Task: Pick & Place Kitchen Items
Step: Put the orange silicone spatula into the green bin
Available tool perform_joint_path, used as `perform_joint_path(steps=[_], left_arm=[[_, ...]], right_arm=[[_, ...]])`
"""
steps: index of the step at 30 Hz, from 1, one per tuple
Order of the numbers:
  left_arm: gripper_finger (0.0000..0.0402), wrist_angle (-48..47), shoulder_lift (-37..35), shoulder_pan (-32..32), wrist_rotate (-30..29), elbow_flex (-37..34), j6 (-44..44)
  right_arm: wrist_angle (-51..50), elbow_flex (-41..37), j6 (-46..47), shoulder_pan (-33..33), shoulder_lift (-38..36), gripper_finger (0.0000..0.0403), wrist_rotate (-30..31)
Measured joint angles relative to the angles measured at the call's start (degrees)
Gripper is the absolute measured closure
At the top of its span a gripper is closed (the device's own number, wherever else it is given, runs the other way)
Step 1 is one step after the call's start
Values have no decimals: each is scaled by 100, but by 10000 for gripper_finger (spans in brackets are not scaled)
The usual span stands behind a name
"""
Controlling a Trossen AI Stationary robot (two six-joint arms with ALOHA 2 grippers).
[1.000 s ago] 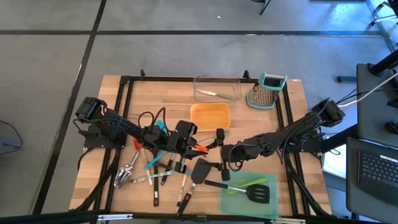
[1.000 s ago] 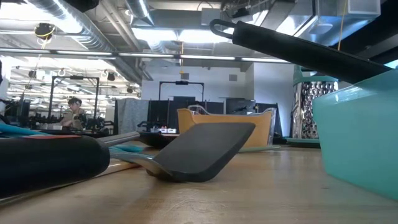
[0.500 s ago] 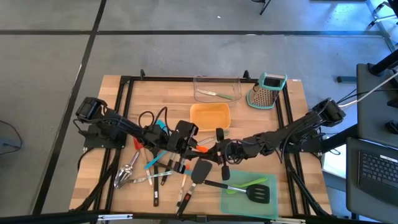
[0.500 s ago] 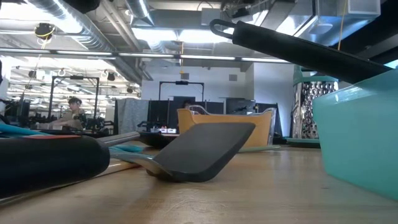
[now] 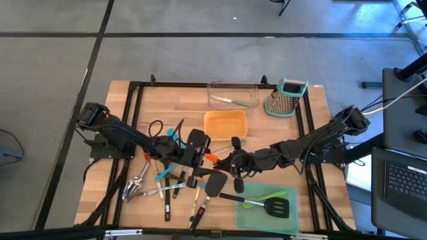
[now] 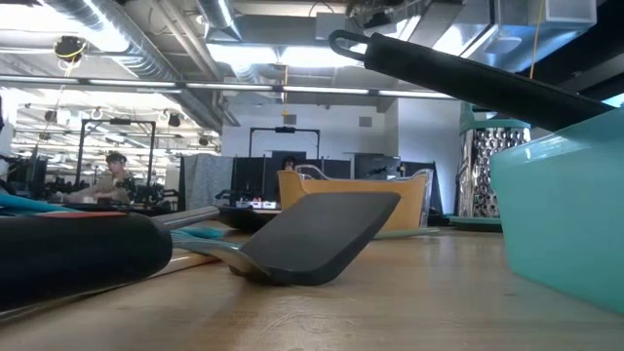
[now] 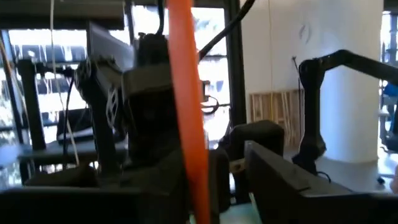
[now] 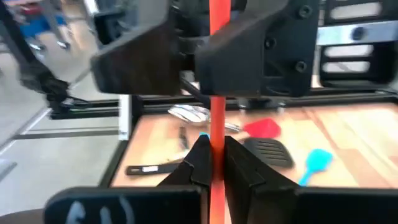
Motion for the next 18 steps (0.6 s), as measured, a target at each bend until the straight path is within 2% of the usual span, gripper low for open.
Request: perform_joint_path(steps=[4, 6, 8, 12, 15, 18], left_arm=[[196, -1028, -499, -135, -184, -2, -226], [174, -1782, -857, -235, -450, -2, -329], [160, -2458, -1180, -341, -1009, 0, -370], [150, -3497, -1570, -528, -2563, -2, -369], [151, -3746, -1621, -599, -3251, -6, -434], [153, -3700, -1623, -646, -3334, -9, -380]], right_arm=[[-843, 339, 45, 123, 0, 386, 442], [-1610, 627, 225, 169, -6, 386, 497], [-2379, 957, 441, 244, -22, 386, 505], [-3848, 1550, 1096, 455, -39, 386, 484], [-4942, 1937, 1974, 612, -42, 386, -107], [-5780, 2020, 2978, 856, -46, 386, -946]])
